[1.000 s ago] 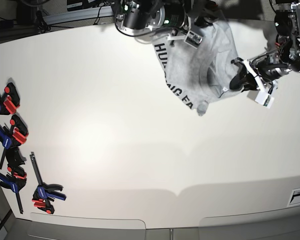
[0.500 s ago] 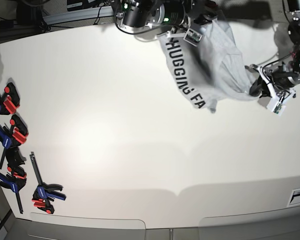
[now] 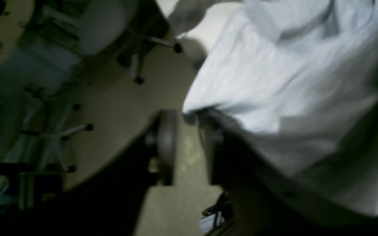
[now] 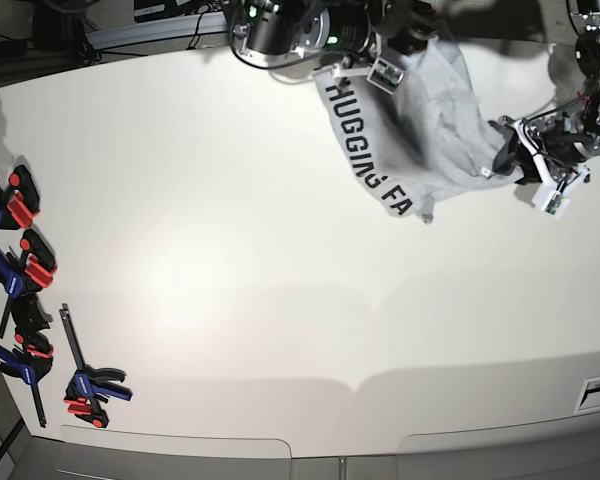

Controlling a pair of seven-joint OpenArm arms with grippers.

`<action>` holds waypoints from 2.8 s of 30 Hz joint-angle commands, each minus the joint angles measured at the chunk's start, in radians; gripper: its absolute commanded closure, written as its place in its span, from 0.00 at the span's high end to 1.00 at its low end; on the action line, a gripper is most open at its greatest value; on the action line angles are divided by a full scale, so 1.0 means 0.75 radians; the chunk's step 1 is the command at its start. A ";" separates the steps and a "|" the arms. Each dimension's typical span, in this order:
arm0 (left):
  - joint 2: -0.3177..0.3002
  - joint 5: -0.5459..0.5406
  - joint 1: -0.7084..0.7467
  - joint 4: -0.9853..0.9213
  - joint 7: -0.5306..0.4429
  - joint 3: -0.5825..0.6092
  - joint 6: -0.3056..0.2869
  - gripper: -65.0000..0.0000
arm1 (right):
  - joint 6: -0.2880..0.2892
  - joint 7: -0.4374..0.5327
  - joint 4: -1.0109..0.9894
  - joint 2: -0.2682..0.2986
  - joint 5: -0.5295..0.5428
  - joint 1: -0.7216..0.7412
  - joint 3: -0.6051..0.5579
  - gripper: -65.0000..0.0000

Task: Fold the T-shirt properly
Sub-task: 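Pull the grasped shirt side toward the right gripper with the left gripper, then grasp the printed shirt edge with the right gripper and fold it over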

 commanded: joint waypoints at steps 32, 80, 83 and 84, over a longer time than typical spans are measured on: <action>0.097 -0.505 0.163 0.188 0.115 -0.008 -0.163 0.00 | 0.022 0.279 -0.513 -0.079 -0.034 0.706 0.231 0.00; 0.224 0.301 0.414 0.185 -0.033 0.271 0.198 0.00 | -0.146 0.497 -1.322 -0.079 -0.077 0.979 0.400 0.00; 0.225 0.347 0.414 0.184 -0.033 0.271 0.231 0.00 | -0.228 0.550 -1.322 -0.079 -0.192 0.980 0.400 0.00; 0.224 0.352 0.414 0.179 -0.033 0.271 0.230 0.00 | -0.252 0.556 -1.321 -0.079 -0.216 0.981 0.400 0.00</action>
